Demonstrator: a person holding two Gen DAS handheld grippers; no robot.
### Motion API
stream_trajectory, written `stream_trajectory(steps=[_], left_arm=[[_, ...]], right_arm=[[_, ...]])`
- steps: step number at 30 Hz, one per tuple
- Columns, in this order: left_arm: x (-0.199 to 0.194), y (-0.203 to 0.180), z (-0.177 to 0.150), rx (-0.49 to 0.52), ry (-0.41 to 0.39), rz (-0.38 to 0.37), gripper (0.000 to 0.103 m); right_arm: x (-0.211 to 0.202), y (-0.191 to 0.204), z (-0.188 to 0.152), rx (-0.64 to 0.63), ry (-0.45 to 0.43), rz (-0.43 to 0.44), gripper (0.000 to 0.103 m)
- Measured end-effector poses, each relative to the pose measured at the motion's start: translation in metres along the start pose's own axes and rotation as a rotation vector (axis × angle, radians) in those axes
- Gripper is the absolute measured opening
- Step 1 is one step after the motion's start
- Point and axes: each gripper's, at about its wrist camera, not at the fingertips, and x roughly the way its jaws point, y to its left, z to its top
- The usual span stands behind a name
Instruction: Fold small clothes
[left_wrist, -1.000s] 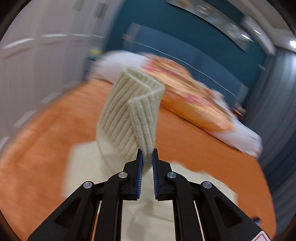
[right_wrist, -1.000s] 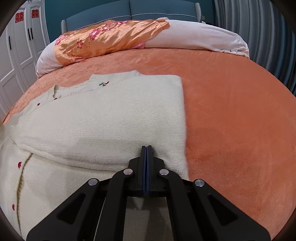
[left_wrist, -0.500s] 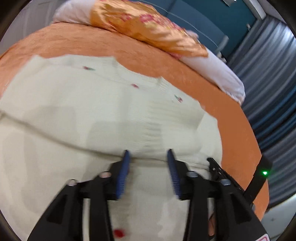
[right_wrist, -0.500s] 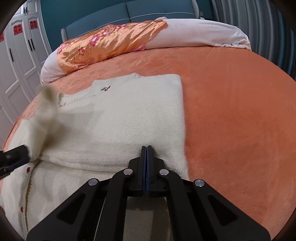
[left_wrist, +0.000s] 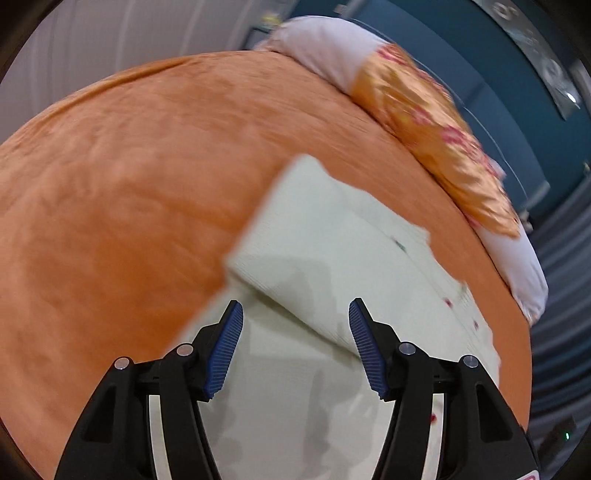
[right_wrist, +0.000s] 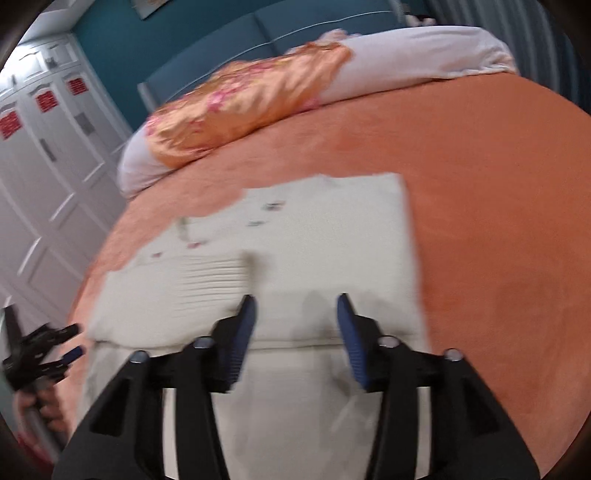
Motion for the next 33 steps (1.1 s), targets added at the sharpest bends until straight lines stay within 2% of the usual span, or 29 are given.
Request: stream_trajectory(steps=[3,6,7,8,9,10,12,15,16,17,19,20,22,24,26,27,29,33], left_arm=[[0.013,0.019,0.013,-0.053,0.042,0.01,0.058],[0.027,0.03,0.015,-0.093,0.092,0.02,0.055],[0.032,0.03,0.016,-0.097,0.109,0.028,0.051],[0.033,0.03,0.017,-0.097,0.117,0.03,0.045],[0.032,0.028,0.017,-0.093,0.113,0.037,0.036],[0.03,0.025,0.018,-0.083,0.101,0.04,0.025],[0.019,0.014,0.021,-0.045,0.061,0.01,0.009],[0.012,-0.002,0.016,0.007,0.049,-0.028,0.009],[0.016,-0.009,0.01,0.039,0.056,-0.024,0.009],[0.022,-0.013,0.004,0.068,0.064,-0.01,0.009],[0.043,-0.017,-0.011,0.116,0.098,0.056,0.009],[0.05,-0.015,-0.016,0.11,0.1,0.066,0.009],[0.049,-0.014,-0.021,0.108,0.059,0.072,0.011],[0.05,-0.017,-0.022,0.133,0.051,0.089,0.012],[0.05,-0.02,-0.023,0.176,0.043,0.109,0.014],[0.051,-0.02,-0.024,0.193,0.036,0.116,0.015],[0.05,-0.02,-0.026,0.204,0.025,0.118,0.015],[0.051,-0.022,-0.028,0.219,0.004,0.125,0.015]], right_arm=[[0.025,0.018,0.005,0.02,0.106,0.035,0.056],[0.054,0.027,0.004,0.051,0.195,0.004,0.057],[0.06,0.032,0.004,0.048,0.211,-0.01,0.05],[0.065,0.039,0.008,0.035,0.218,-0.014,0.038],[0.063,0.043,0.011,0.027,0.209,-0.019,0.017],[0.057,0.047,0.018,0.017,0.18,-0.004,0.011],[0.029,0.057,0.039,-0.014,0.061,0.025,0.01],[-0.003,0.056,0.054,-0.051,-0.074,-0.023,0.009],[-0.001,0.048,0.054,-0.053,-0.077,-0.058,0.009],[0.007,0.038,0.049,-0.048,-0.048,-0.093,0.009],[0.048,0.008,0.026,-0.01,0.104,-0.173,0.01],[0.065,-0.002,0.014,-0.011,0.176,-0.197,0.01],[0.059,-0.001,0.007,-0.052,0.125,-0.184,0.01],[0.046,0.005,0.014,-0.028,0.107,-0.197,0.011],[0.025,0.015,0.021,-0.034,0.012,-0.23,0.011],[0.01,0.024,0.024,-0.046,-0.044,-0.227,0.011],[0.002,0.042,0.035,-0.071,-0.057,-0.15,0.011],[0.031,0.125,0.027,-0.256,0.078,0.041,0.01]])
